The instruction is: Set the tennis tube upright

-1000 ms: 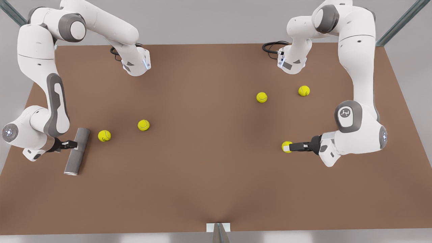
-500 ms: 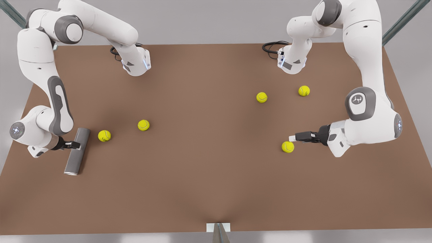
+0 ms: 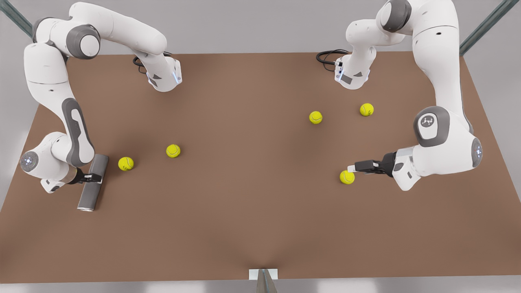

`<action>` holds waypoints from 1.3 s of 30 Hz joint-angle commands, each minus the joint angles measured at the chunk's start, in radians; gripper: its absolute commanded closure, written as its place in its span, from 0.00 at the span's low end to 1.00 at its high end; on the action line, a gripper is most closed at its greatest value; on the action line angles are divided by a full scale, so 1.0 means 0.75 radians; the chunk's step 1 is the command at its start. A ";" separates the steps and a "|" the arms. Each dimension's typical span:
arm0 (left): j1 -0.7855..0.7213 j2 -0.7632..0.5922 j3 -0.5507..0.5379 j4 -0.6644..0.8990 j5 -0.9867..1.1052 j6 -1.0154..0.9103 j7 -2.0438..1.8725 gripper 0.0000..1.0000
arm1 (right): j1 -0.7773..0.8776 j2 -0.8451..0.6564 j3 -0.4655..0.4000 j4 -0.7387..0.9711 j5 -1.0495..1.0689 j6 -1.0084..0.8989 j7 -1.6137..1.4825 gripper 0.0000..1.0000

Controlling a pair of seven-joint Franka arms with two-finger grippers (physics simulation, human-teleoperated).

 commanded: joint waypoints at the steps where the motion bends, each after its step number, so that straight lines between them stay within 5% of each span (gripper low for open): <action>1: 0.001 0.000 0.000 0.000 0.002 0.000 0.000 0.01 | 0.000 0.002 0.002 0.000 0.000 0.004 0.000 0.00; 8: -0.003 0.008 0.004 0.000 0.002 0.004 0.004 0.01 | -0.012 0.029 0.000 -0.004 -0.010 0.027 -0.012 0.00; 13: -0.009 0.010 0.004 -0.002 0.002 0.004 0.002 0.01 | -0.012 0.031 0.000 -0.006 -0.010 0.027 -0.018 0.22; 39: -0.009 0.020 0.004 0.000 0.004 0.004 0.000 0.01 | -0.020 -0.034 0.000 -0.020 -0.016 0.000 -0.039 0.23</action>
